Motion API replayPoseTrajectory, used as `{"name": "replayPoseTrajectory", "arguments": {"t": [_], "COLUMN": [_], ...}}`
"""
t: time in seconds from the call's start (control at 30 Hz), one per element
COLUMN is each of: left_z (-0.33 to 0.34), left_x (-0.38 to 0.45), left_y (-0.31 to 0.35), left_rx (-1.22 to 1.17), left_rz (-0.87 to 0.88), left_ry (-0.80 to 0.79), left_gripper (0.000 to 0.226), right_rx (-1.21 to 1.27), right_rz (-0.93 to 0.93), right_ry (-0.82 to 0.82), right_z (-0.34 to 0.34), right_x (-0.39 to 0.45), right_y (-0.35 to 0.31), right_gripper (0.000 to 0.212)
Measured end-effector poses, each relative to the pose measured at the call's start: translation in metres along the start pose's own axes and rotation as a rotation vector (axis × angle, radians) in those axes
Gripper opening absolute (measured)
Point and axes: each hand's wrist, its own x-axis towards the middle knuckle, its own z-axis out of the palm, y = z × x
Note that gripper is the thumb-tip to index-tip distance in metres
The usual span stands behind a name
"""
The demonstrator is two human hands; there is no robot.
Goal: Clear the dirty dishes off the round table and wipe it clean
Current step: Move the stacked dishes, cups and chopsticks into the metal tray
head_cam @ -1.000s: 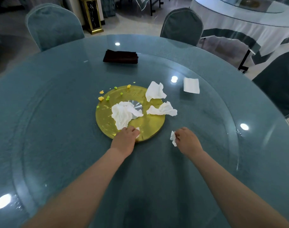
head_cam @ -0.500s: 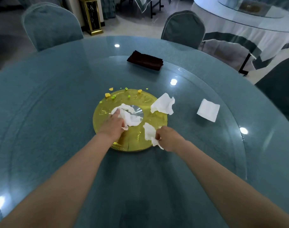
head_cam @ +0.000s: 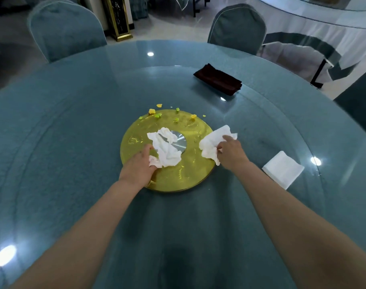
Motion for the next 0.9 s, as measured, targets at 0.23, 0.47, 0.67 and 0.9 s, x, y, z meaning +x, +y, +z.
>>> {"name": "replayPoseTrajectory", "arguments": {"t": [0.23, 0.47, 0.67, 0.9], "left_z": [-0.013, 0.003, 0.005, 0.012], "left_x": [0.023, 0.079, 0.095, 0.049], "left_y": [0.036, 0.067, 0.07, 0.064], "left_rx": [0.042, 0.188, 0.302, 0.131], "left_rz": [0.103, 0.107, 0.06, 0.145], "left_ry": [0.041, -0.202, -0.18, -0.042], "left_gripper": [0.092, 0.101, 0.059, 0.016], "right_rx": [0.14, 0.287, 0.347, 0.531], "right_rz": [-0.063, -0.096, -0.162, -0.078], "right_ry": [0.158, 0.143, 0.129, 0.059], "right_z": [0.027, 0.038, 0.05, 0.052], "right_x": [-0.043, -0.081, -0.094, -0.112], "right_y": [-0.012, -0.027, -0.031, -0.049], "right_gripper": [0.009, 0.02, 0.017, 0.02]}}
